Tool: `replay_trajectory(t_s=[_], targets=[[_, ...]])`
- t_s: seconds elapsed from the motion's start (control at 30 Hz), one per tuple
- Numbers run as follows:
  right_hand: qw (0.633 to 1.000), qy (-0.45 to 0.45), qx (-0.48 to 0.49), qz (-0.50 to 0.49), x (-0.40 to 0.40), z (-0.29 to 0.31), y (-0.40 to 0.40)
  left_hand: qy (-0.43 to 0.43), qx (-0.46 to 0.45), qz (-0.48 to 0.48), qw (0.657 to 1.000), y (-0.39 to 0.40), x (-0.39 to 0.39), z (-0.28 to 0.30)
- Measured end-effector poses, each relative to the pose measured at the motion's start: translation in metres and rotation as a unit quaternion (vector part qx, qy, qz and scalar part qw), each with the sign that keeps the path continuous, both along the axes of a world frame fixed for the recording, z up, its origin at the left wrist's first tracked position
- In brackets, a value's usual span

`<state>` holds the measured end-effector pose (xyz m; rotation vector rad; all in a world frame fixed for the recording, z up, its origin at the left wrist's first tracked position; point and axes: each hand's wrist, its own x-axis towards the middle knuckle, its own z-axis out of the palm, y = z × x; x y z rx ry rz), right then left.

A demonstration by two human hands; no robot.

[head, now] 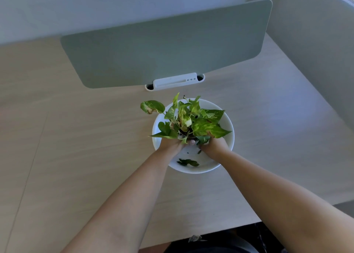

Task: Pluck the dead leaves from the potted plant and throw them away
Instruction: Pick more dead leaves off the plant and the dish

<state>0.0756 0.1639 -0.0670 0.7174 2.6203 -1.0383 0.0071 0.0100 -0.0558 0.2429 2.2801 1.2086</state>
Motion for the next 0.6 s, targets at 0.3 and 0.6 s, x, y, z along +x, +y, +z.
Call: replay_trajectory(t_s=[0.3,0.6], targets=[[0.987,0.021,-0.107,-0.117,-0.009,-0.014,-0.003,0.068,-0.227,-0.096,0.967,-0.011,-0.011,-0.011],[0.999,0.009,0.033,0.022,-0.012,-0.014,0.001,0.172,-0.266,-0.200,0.927,-0.018,-0.020,-0.020]])
